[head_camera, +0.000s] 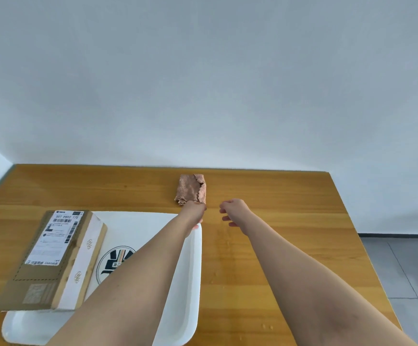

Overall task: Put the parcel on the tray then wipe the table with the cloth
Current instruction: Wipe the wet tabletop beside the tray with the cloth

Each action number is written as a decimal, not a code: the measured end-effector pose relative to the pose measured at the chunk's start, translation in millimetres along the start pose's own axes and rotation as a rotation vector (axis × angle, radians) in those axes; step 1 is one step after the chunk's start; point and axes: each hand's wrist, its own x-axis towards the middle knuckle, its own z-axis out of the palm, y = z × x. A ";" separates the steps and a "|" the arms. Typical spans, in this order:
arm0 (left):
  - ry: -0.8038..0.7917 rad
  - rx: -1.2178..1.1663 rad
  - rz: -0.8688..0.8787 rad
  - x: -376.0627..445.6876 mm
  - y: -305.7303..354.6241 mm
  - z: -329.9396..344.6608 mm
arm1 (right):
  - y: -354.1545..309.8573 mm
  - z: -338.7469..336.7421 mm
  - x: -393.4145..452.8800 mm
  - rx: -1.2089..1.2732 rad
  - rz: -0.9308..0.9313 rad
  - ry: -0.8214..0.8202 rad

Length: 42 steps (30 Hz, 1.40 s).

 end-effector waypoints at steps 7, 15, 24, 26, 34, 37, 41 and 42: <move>0.075 -0.018 -0.005 22.6 19.1 13.2 | -7.5 -20.3 30.3 -0.049 -0.011 -0.059; 0.077 0.022 0.010 54.5 51.8 10.0 | -32.0 -28.4 58.4 -0.012 -0.025 -0.056; 0.115 0.022 0.032 91.9 65.6 -2.7 | -51.6 -10.3 93.8 -0.040 -0.030 -0.067; 0.131 0.033 0.023 101.4 65.7 -9.6 | -55.0 -2.5 101.7 -0.052 -0.030 -0.082; 0.237 0.102 0.025 140.3 52.6 -24.7 | -53.9 28.8 131.7 -0.084 -0.010 -0.102; 0.299 0.120 -0.019 152.3 39.6 -29.5 | -48.0 36.8 138.2 -0.102 -0.009 -0.072; 0.281 0.162 -0.109 166.0 27.7 -31.6 | -43.1 45.2 139.8 -0.090 0.010 -0.078; 0.278 0.168 -0.120 164.1 29.1 -32.2 | -42.5 46.9 140.2 -0.082 0.013 -0.076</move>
